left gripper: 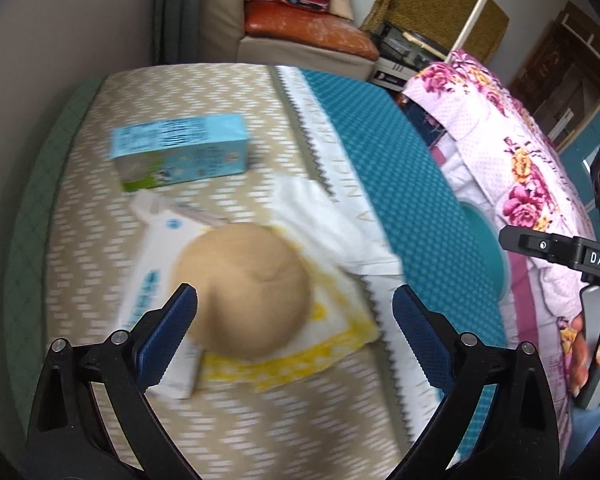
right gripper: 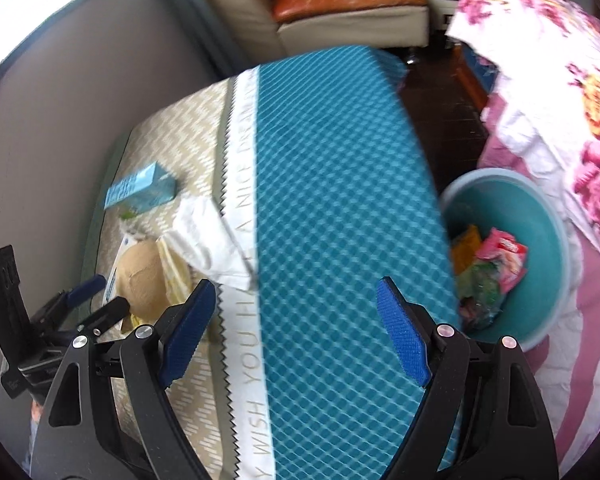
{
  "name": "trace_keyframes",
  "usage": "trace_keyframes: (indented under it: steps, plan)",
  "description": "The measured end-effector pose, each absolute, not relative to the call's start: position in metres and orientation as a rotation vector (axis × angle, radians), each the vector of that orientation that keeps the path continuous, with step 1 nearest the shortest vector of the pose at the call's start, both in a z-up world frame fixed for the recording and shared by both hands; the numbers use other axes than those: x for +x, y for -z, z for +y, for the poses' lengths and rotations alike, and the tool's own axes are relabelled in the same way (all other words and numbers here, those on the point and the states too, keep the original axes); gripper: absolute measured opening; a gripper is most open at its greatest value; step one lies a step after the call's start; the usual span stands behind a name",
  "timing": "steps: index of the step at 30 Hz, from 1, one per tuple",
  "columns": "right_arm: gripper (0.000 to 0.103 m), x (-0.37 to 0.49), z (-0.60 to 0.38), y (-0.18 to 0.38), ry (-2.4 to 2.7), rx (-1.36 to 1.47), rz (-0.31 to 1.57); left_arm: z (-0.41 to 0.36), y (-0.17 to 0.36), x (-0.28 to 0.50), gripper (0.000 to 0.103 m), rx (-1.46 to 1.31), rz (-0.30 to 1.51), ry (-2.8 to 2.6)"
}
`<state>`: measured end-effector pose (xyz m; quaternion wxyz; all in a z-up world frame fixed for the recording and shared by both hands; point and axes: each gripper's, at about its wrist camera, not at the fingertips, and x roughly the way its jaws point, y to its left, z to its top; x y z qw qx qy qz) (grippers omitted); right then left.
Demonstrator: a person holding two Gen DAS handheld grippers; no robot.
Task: Collect trash
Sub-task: 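Grasp the white tissue with right while left grasps the blue milk carton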
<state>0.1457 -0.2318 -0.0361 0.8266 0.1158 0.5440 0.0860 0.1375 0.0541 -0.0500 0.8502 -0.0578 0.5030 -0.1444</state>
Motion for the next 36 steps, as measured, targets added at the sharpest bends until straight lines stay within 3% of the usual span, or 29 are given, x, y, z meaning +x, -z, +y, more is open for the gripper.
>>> trace_keyframes:
  steps: [10,22,25,28,30,32,33,36]
  plan:
    - [0.078,0.196,-0.153,0.078,-0.266,0.116,1.251,0.128,0.064,0.145,0.098,-0.095,1.069,0.230]
    - [0.078,0.202,-0.102,0.108,-0.229,-0.025,1.224,0.168,0.079,0.161,0.098,-0.110,1.072,0.223]
    - [0.066,0.201,-0.093,0.115,-0.219,-0.045,1.241,0.174,0.080,0.165,0.098,-0.096,1.071,0.228]
    - [0.061,0.200,-0.081,0.119,-0.204,-0.081,1.228,0.174,0.075,0.170,0.098,-0.066,1.061,0.243]
    - [0.049,0.193,-0.072,0.119,-0.198,-0.112,1.207,0.169,0.070,0.177,0.098,-0.051,1.056,0.265]
    - [0.013,0.189,-0.065,0.118,-0.221,-0.112,1.204,0.163,0.064,0.186,0.098,-0.031,1.043,0.290]
    - [0.008,0.189,-0.062,0.117,-0.240,-0.095,1.218,0.160,0.061,0.191,0.098,-0.014,1.033,0.298]
    - [0.007,0.190,-0.066,0.109,-0.273,-0.033,1.227,0.151,0.054,0.204,0.098,0.033,1.010,0.323]
